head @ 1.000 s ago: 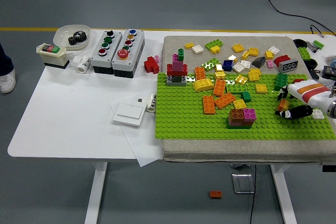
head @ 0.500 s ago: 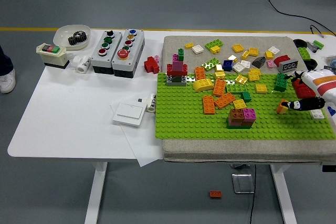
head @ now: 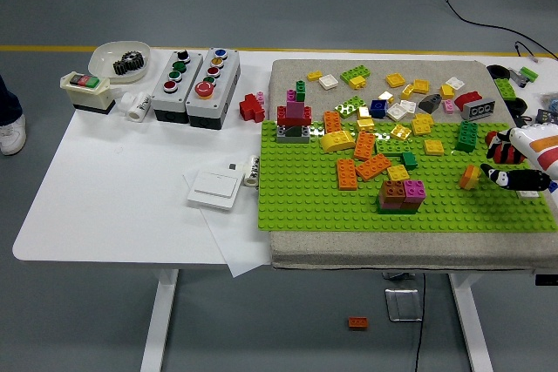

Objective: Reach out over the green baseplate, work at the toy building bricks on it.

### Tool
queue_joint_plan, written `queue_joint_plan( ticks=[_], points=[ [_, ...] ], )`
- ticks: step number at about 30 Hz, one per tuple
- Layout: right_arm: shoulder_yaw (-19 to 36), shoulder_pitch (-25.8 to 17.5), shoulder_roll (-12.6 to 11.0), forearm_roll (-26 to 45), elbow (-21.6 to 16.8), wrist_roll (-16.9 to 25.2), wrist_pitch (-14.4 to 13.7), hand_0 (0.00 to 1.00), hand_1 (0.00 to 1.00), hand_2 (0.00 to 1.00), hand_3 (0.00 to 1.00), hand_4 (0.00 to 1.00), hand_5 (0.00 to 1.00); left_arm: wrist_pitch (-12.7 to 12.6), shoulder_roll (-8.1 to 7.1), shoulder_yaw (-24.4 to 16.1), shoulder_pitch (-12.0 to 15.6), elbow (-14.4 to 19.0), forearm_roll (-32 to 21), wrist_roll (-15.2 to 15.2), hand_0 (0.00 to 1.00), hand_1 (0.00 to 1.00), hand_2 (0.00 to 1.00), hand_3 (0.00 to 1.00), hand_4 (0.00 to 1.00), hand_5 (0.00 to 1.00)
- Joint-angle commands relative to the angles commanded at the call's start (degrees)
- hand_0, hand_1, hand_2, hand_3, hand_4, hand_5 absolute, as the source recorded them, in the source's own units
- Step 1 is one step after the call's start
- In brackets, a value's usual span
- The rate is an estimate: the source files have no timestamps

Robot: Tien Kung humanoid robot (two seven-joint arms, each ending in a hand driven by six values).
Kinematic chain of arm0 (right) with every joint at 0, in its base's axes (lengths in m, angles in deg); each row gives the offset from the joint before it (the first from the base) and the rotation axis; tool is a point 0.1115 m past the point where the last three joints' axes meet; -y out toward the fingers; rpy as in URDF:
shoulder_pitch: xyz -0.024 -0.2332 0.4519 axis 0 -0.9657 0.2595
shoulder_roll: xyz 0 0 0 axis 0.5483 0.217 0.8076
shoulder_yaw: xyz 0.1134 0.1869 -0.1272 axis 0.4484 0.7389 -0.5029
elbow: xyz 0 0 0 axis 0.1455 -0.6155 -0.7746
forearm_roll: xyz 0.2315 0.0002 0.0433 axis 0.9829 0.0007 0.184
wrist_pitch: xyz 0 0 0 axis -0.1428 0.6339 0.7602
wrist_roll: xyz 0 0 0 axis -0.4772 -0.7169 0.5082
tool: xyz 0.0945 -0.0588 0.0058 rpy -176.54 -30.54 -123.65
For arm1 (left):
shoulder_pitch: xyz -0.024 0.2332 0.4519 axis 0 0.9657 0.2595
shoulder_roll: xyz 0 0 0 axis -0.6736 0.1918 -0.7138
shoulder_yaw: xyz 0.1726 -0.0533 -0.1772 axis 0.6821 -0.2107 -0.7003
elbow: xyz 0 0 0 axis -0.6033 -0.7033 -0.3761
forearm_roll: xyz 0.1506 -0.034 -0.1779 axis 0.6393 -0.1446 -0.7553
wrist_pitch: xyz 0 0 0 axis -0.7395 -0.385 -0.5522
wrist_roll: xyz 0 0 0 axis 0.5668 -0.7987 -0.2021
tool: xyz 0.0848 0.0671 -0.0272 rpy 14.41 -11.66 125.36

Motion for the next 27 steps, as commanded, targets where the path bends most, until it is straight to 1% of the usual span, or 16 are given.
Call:
queue_joint_plan(
  ticks=[4,5,9,10,11,16,17,27],
  points=[
    [-0.16,-0.65,-0.17,-0.1,-1.03,0.06,1.8,0.116,0.094,0.178,0.507,0.337,0.305,-0.01,-0.02,0.01,0.04,0.0,0.0,0.0,0.794,0.789,0.764,0.593,0.659,0.667],
    [-0.27,-0.66,-0.18,-0.11,-1.06,0.07,2.01,0.08,0.056,0.133,0.512,0.268,0.233,0.0,-0.02,0.01,0.03,0.0,0.03,-0.01,0.794,0.789,0.765,0.594,0.658,0.667],
    [-1.04,-0.34,-0.05,-0.73,-0.4,0.06,2.92,0.08,0.056,0.133,0.512,0.268,0.233,0.02,-0.03,0.13,-0.11,0.03,-0.07,0.02,0.794,0.789,0.765,0.594,0.658,0.667],
    [-1.08,-0.3,-0.01,-0.76,-0.26,0.06,2.98,0.08,0.056,0.133,0.512,0.268,0.233,0.01,-0.03,0.15,-0.12,0.03,-0.12,0.03,0.794,0.789,0.765,0.594,0.658,0.667],
    [-1.08,-0.19,0.08,-1.0,0.18,-0.08,3.11,0.074,0.051,0.128,0.516,0.251,0.175,-0.03,-0.02,0.2,-0.15,0.04,-0.23,0.05,0.794,0.789,0.764,0.593,0.658,0.667],
    [-1.41,0.01,0.25,-1.06,1.13,-0.26,3.55,0.074,0.051,0.128,0.516,0.251,0.175,-0.11,0.0,0.34,-0.24,0.05,-0.59,0.12,0.794,0.789,0.764,0.593,0.658,0.667],
    [-1.55,0.07,0.3,-1.01,1.22,-0.25,3.58,0.073,0.053,0.126,0.518,0.235,0.128,-0.11,0.0,0.35,-0.26,0.06,-0.59,0.12,0.793,0.79,0.763,0.593,0.658,0.667],
    [-2.97,1.46,1.32,-0.38,2.35,-0.14,3.41,0.077,0.054,0.128,0.522,0.244,0.12,0.0,-0.09,0.5,-0.47,0.11,-0.61,0.14,0.794,0.791,0.762,0.593,0.658,0.667]
  ],
)
